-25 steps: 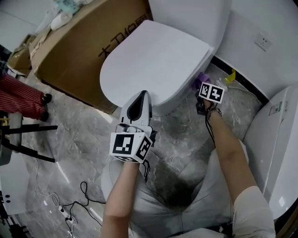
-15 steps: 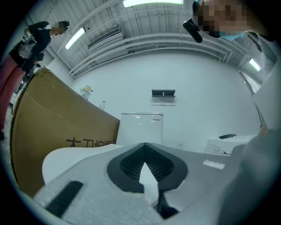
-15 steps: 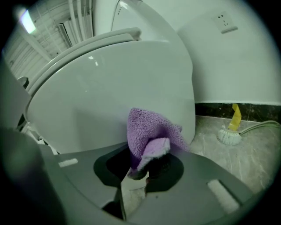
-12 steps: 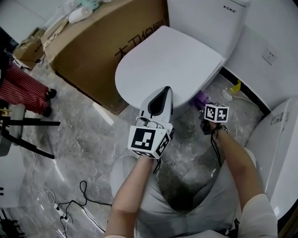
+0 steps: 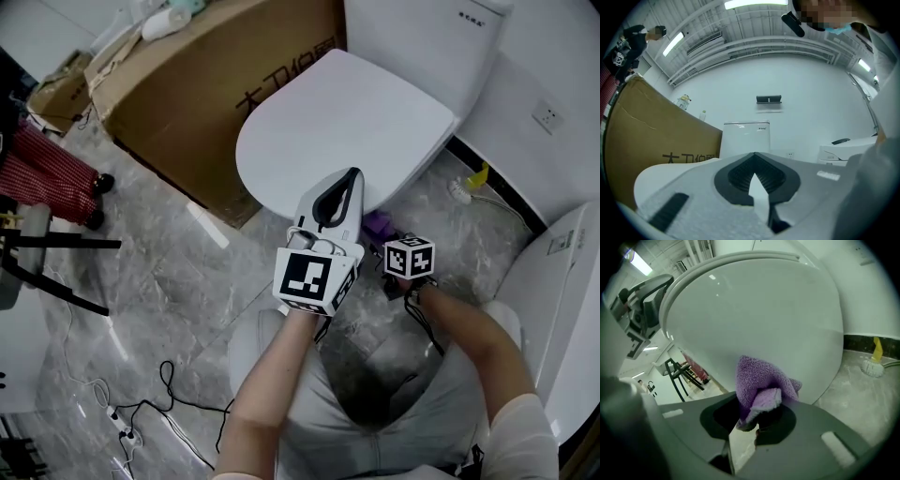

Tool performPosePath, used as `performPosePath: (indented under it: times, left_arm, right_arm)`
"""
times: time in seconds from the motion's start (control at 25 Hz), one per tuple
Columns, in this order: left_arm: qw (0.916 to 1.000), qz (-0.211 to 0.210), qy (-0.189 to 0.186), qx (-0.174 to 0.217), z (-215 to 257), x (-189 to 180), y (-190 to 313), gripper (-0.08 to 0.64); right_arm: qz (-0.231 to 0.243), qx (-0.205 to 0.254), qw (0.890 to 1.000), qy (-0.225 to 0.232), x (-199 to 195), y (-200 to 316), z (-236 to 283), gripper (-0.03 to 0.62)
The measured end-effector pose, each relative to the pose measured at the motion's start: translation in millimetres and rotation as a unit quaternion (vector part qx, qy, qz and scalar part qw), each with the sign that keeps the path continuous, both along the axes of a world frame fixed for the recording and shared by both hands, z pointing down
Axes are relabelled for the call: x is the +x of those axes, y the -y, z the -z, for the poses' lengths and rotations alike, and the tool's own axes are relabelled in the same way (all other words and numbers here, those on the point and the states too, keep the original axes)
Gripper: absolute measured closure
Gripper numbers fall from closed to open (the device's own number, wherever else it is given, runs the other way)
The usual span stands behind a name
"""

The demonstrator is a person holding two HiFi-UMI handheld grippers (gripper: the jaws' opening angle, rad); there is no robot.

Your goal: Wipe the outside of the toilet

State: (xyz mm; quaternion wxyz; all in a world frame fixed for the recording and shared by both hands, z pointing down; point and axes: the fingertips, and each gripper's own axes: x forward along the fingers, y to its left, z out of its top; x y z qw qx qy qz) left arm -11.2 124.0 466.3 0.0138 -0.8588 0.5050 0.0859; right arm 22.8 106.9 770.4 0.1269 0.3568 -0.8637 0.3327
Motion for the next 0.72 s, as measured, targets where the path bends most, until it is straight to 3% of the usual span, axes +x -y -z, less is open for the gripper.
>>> performPosePath:
  times: [0.24, 0.4, 0.6, 0.72]
  left_arm:
    - [0.9999, -0.001, 0.011, 0.002, -1.2, -0.5, -1.8, 0.554]
    - [0.9997, 0.005, 0.023, 0.004, -3.0, -5.1, -3.4, 0.554]
    - [0.9999, 0.01, 0.005, 0.0, -1.8, -12.1, -1.7, 0.554]
    - [0.9999, 0.011, 0.007, -0.003, -1.9, -11.0, 0.0, 0.554]
  right_arm:
    - [0.085, 0.01, 0.996, 0.017, -66.6, -37.7, 8.3, 0.512]
    - [0.126, 0.03, 0.991, 0.015, -87.8, -46.9, 14.8, 0.511]
    - [0.203, 0.046, 0.976, -0.056, -78.6, -59.3, -24.7, 0.511]
    - [0.169, 0.015, 0.98, -0.102, -37.5, -36.7, -58.1, 0.511]
